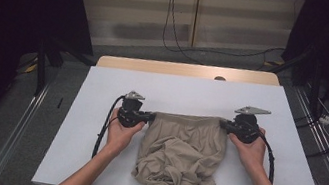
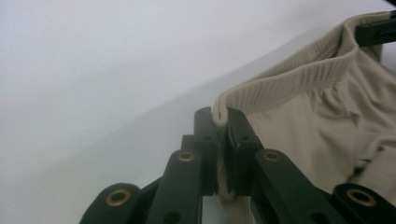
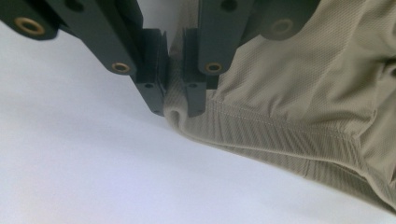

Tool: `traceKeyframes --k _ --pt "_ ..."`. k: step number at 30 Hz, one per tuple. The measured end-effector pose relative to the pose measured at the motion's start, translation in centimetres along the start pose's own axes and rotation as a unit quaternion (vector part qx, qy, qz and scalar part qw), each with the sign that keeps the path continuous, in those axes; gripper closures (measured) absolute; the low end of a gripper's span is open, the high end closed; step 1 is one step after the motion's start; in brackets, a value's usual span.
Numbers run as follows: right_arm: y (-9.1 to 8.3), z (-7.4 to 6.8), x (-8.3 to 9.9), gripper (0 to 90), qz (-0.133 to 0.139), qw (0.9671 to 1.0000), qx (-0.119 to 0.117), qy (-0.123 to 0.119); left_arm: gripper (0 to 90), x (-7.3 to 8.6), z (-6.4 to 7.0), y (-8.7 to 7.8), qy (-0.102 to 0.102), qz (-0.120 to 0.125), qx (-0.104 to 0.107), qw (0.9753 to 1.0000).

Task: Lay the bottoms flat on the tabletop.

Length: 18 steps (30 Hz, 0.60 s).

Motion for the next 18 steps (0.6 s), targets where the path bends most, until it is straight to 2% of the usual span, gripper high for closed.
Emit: traceKeyframes --k 2,3,5,6,8,11,13,15,16,17,18 --pt "0.4 0.1 0.3 80.7 -0.005 1.0 0.0 0.002 84.3 0.1 -0.3 0.7 -0.005 0.001 -0.008 1.0" --pt "0.6 0.3 0.5 79.8 -0.008 1.0 0.002 0.002 83.9 0.3 -0.5 1.0 0.003 -0.003 -0.012 0.9999" --pt "0.9 0.5 0.8 75.1 -0.015 0.9999 0.007 0.004 82.1 0.6 -0.6 1.5 0.002 -0.01 -0.019 0.9998" --pt "1.0 0.8 0.9 74.1 -0.017 0.9998 0.012 0.002 78.7 0.6 -0.7 1.6 -0.003 -0.007 -0.023 0.9997" --pt "1.1 0.9 0.9 69.1 -0.013 0.9998 0.01 0.007 63.8 0.5 -1.2 1.5 -0.006 -0.006 -0.033 0.9994" --pt "0.9 1.1 0.5 64.9 -0.001 0.9999 0.01 0.012 60.2 0.5 -1.6 1.2 -0.008 -0.004 -0.03 0.9995" --pt "1.0 1.3 0.5 63.5 -0.004 0.9999 0.011 0.011 57.9 0.6 -1.9 1.2 -0.011 -0.005 -0.031 0.9994" --pt "1.2 1.4 0.5 63.6 -0.01 0.9998 0.012 0.011 55.5 0.6 -2.1 1.4 -0.022 -0.008 -0.032 0.9992" --pt "1.3 1.6 0.5 64.8 -0.008 0.9998 0.013 0.012 55.0 0.7 -2.3 1.5 -0.02 -0.01 -0.033 0.9992" --pt "1.5 1.8 0.5 76.1 -0.009 0.9997 0.016 0.016 55.1 0.7 -2.3 1.7 -0.025 -0.009 -0.032 0.9991" --pt "1.5 1.8 0.5 76.1 -0.009 0.9997 0.016 0.016 55.1 0.7 -2.2 1.8 -0.033 -0.011 -0.025 0.9991"
Point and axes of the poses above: each handheld gripper's, and its own axes: y roughly forward along the jaws, x roughly out of its underside, z roughly to its right, the point moved 10 cm from there along y, roughly forward along the jaws, and after that the axes turned 15 degrees about -x, right-handed, at the moved point
